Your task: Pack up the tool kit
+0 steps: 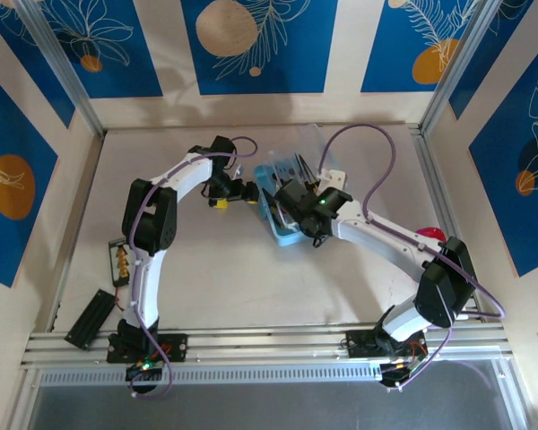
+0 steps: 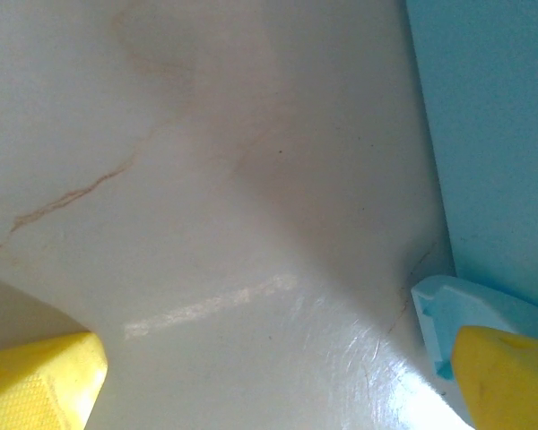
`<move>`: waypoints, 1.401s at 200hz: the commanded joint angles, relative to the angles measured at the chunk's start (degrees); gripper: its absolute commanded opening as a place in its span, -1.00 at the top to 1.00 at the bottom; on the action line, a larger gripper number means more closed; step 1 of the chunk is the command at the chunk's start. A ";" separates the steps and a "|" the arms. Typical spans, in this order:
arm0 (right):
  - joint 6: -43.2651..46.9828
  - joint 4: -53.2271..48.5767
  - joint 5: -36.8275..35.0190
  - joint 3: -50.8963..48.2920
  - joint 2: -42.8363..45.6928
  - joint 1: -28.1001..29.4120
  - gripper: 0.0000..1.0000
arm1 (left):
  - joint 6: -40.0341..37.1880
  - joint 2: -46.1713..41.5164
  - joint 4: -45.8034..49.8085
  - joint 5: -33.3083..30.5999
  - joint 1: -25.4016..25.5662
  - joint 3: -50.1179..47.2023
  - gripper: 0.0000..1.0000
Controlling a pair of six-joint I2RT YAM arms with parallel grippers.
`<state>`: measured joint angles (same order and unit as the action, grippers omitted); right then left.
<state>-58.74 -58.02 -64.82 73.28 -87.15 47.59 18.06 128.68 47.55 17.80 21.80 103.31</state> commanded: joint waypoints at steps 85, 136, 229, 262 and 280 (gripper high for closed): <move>-18.35 -17.81 1.40 10.95 -8.33 14.57 0.63 | -1.98 -3.01 -5.75 3.29 1.75 -3.79 -0.99; -19.55 -19.26 1.10 12.44 -8.81 16.98 0.33 | -2.33 -4.08 -6.18 3.69 1.68 -5.62 -0.99; 8.45 3.59 16.72 7.48 -1.98 6.73 -0.99 | -5.34 -10.27 -7.24 -1.40 -2.48 -9.97 -0.99; 22.18 20.47 47.77 -1.54 3.44 -12.35 -0.99 | -8.91 -20.12 -13.33 -5.21 -4.30 -20.25 -0.99; 29.77 16.69 53.15 3.42 -1.18 -17.66 -0.99 | -11.18 -25.21 -17.89 -7.22 -4.40 -26.81 -0.99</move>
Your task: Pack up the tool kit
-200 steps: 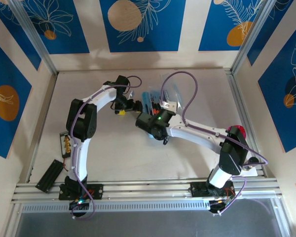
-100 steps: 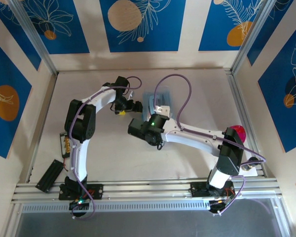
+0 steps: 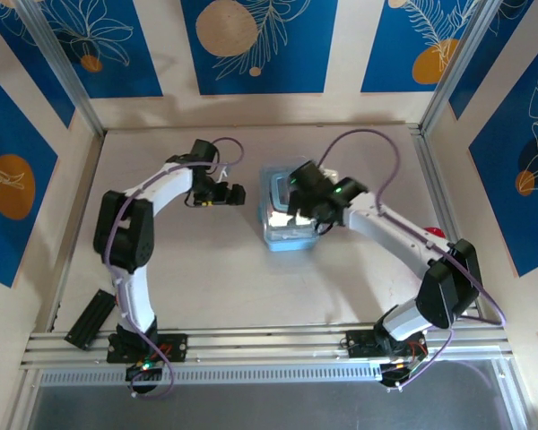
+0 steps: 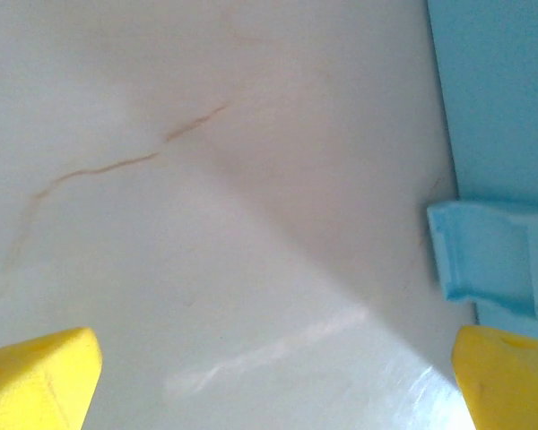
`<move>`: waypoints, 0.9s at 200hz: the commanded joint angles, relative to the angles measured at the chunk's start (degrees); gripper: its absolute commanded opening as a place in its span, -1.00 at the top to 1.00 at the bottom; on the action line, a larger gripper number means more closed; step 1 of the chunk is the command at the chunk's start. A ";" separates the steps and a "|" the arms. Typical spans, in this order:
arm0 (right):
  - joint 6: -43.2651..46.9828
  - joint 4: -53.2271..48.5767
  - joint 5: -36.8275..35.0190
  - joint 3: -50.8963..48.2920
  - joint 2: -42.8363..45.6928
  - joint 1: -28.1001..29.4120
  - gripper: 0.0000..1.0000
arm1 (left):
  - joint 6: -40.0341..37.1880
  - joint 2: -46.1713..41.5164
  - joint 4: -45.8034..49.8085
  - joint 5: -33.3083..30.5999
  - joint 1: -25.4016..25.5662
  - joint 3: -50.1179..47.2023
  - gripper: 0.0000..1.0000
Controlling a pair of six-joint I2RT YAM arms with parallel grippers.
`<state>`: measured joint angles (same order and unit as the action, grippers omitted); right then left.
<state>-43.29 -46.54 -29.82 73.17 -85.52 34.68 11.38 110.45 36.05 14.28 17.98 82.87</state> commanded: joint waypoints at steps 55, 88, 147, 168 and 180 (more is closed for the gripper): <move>23.55 -0.64 27.77 20.40 -19.28 -12.92 -0.99 | -8.87 -20.97 -30.84 0.82 1.08 -29.55 -0.99; 24.28 -2.73 30.25 25.97 -25.47 -14.90 -0.99 | -12.12 -21.26 -32.46 1.87 3.75 -32.88 -1.00; 27.11 -6.44 34.44 34.14 -33.30 -13.64 -0.99 | -15.41 -16.78 -36.18 -0.04 9.63 -34.30 -1.00; 28.08 -7.29 36.11 35.86 -35.68 -12.92 -0.99 | -15.23 -15.00 -38.82 -1.52 10.95 -36.03 -0.99; 28.62 -7.97 36.93 36.76 -36.83 -12.33 -0.98 | -15.25 -13.71 -40.88 -2.82 11.58 -37.24 -1.00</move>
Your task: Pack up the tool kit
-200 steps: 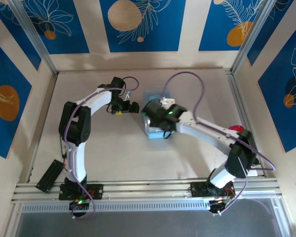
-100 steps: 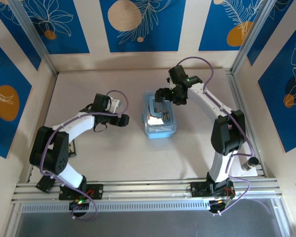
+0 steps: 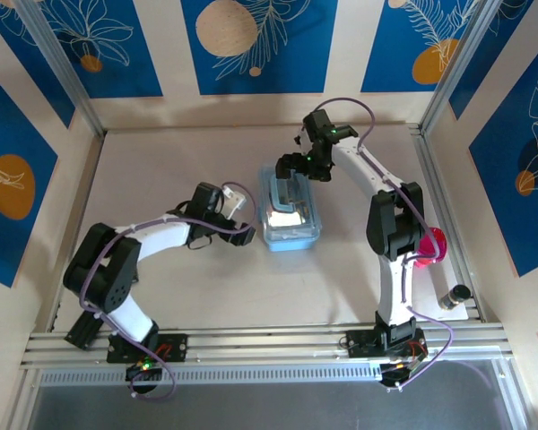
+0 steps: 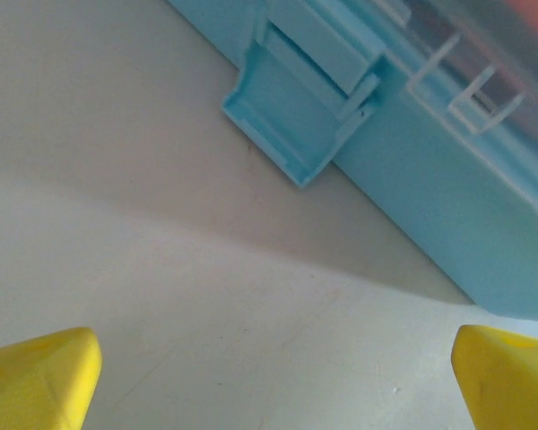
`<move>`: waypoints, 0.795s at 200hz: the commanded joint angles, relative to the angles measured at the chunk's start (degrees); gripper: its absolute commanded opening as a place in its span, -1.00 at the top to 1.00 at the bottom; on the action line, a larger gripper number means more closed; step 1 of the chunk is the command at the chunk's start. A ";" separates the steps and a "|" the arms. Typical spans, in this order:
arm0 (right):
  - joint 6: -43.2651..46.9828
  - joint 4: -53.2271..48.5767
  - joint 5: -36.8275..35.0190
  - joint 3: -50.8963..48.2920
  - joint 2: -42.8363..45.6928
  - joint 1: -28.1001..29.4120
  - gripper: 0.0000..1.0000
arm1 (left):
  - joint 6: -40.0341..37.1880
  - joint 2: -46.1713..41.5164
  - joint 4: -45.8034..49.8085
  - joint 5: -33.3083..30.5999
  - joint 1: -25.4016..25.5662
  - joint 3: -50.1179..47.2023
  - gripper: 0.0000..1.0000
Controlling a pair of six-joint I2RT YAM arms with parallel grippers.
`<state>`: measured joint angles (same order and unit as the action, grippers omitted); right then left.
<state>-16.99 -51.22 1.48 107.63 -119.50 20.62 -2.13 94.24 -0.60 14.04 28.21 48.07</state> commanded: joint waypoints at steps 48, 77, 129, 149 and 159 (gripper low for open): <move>5.24 -5.67 7.84 4.78 -4.73 4.24 -0.99 | 0.96 6.96 -10.96 -9.65 2.45 -3.46 -0.99; 5.93 -6.66 9.29 5.46 -5.29 5.38 -0.99 | 2.40 9.12 -15.29 -12.24 2.46 -5.13 -0.99; 6.95 -8.86 9.45 7.56 -6.23 5.75 -0.99 | 7.08 9.74 -20.91 -22.58 2.46 -7.77 -0.99; 7.15 -8.98 9.42 7.96 -6.29 5.59 -0.99 | 9.32 8.88 -21.16 -26.45 2.46 -8.46 -0.99; 7.23 -8.90 9.47 8.03 -6.30 5.48 -0.99 | 10.15 8.25 -21.28 -28.40 2.42 -8.77 -0.99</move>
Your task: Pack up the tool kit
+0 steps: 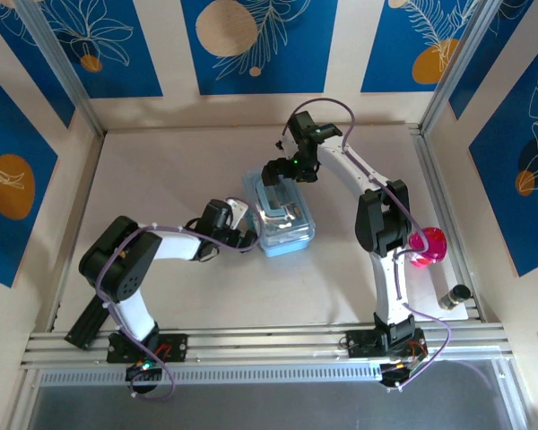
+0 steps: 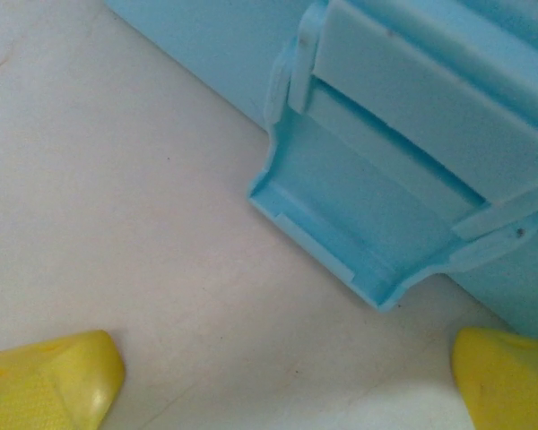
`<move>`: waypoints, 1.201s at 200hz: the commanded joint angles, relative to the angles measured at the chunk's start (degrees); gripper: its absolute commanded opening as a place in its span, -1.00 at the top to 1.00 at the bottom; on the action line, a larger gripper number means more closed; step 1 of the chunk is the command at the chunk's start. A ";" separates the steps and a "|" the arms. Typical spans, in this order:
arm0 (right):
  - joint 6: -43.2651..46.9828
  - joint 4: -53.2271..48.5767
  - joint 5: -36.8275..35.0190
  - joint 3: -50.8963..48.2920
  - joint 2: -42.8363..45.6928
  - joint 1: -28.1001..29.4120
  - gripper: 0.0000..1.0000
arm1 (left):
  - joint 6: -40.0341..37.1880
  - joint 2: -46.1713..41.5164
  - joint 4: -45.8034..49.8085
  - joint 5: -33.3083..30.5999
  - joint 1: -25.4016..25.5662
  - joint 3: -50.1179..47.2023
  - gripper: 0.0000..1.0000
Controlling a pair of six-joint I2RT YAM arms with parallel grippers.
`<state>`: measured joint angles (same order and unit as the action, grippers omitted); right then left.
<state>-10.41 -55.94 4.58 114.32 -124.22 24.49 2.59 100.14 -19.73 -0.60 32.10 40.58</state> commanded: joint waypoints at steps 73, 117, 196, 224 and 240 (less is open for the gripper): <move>1.26 -3.75 7.53 1.78 -2.28 1.27 -0.99 | 6.09 -0.36 -1.47 -19.32 -1.43 -1.20 -0.99; 1.24 -3.23 7.82 0.86 -2.01 0.93 -0.98 | 6.79 -2.06 0.22 -20.57 -1.43 -1.36 -0.99; 1.10 -1.90 8.47 -1.29 -1.47 0.57 -0.99 | 5.82 -7.80 4.46 -23.08 -1.42 -1.91 -0.99; 1.10 -1.63 8.69 -1.73 -1.33 0.47 -0.99 | 5.70 -8.25 4.85 -22.99 -1.43 -1.66 -0.99; 1.09 -1.41 8.80 -2.15 -1.20 0.45 -0.99 | 5.76 -8.47 4.88 -22.91 -1.43 -1.64 -0.99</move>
<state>-9.47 -56.14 8.45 114.21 -125.05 24.25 8.49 93.41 -14.15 -20.32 31.66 38.87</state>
